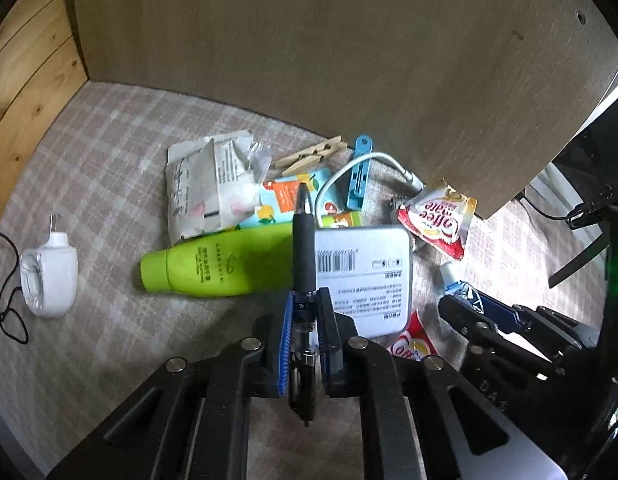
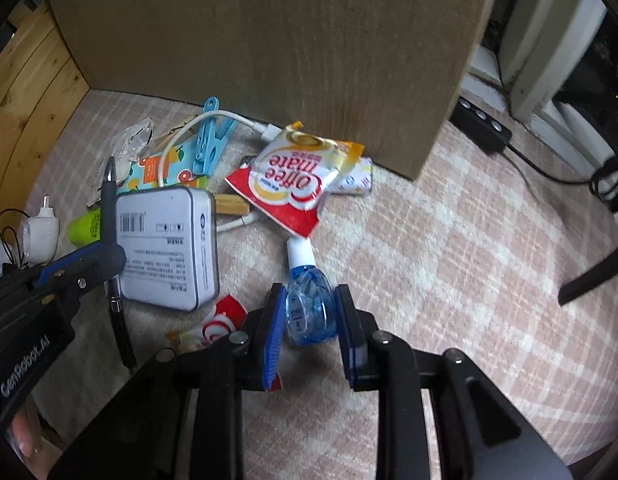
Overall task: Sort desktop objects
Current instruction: 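Carry the pen and bottle into the black bin and release both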
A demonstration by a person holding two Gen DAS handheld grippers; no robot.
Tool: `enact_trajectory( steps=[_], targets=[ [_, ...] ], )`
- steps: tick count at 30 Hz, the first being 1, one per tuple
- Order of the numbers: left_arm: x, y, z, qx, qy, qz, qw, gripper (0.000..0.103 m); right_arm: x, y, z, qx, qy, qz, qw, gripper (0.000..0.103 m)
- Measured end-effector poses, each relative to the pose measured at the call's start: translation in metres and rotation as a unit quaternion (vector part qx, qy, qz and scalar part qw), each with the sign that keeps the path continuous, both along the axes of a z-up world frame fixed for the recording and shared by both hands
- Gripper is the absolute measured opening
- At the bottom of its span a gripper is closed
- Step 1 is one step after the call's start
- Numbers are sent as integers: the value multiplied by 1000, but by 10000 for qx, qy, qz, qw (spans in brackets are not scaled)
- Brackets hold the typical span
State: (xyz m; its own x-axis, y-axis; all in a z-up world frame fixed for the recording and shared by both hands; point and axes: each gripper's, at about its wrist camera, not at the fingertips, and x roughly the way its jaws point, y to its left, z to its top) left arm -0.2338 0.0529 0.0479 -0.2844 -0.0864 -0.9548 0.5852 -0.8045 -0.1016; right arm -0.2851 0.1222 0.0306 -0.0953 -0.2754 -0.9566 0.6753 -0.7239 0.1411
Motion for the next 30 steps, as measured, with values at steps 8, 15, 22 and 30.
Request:
enact_trajectory(
  steps=[8, 15, 22, 30],
  targets=[
    [21, 20, 18, 99, 138, -221, 9996, 10, 8, 65, 37, -482, -63, -424, 9979, 24],
    [23, 91, 64, 16, 503, -1196, 9916, 10, 17, 192, 89, -741, 193, -1045, 9916, 24],
    [5, 244, 93, 242, 695, -2773, 9580, 11, 54, 347, 113, -748, 397, -2076, 9745, 24],
    [26, 427, 107, 589, 614, -4400, 8939, 11, 117, 520, 130, -544, 610, -3391, 9372, 24]
  ],
)
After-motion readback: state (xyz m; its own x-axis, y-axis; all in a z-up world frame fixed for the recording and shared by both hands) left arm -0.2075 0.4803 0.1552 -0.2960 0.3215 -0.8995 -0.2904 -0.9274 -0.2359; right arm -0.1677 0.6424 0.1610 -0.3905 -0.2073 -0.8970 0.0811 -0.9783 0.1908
